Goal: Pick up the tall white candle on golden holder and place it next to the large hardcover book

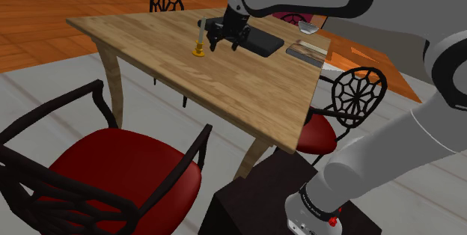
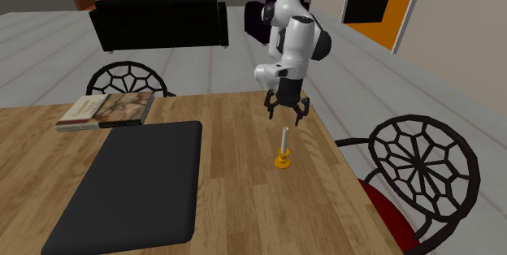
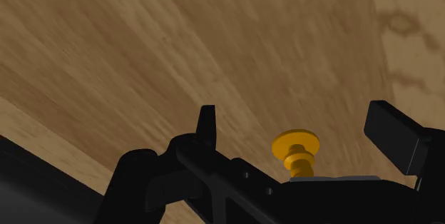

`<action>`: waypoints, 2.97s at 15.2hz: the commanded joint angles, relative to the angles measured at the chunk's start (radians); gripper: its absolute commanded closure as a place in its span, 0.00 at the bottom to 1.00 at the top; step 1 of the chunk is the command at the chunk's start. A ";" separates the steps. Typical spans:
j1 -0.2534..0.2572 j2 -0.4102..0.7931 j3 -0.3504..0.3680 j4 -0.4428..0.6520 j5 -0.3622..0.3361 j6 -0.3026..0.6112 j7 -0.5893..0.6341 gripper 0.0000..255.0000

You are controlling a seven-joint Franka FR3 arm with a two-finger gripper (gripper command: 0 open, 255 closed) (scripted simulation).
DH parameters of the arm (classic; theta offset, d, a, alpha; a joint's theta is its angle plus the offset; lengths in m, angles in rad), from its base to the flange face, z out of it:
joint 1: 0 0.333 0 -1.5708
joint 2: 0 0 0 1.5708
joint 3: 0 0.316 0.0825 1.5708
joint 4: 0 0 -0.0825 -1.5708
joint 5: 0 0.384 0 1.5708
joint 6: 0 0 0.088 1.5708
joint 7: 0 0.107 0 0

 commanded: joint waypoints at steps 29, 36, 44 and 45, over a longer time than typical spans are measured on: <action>-0.007 0.280 0.054 0.254 -0.203 0.132 0.232 1.00; -0.006 0.280 0.055 0.293 -0.197 0.093 0.222 1.00; -0.001 0.291 0.059 0.414 -0.189 -0.015 0.200 1.00; 0.000 0.294 0.059 0.430 -0.189 -0.029 0.197 1.00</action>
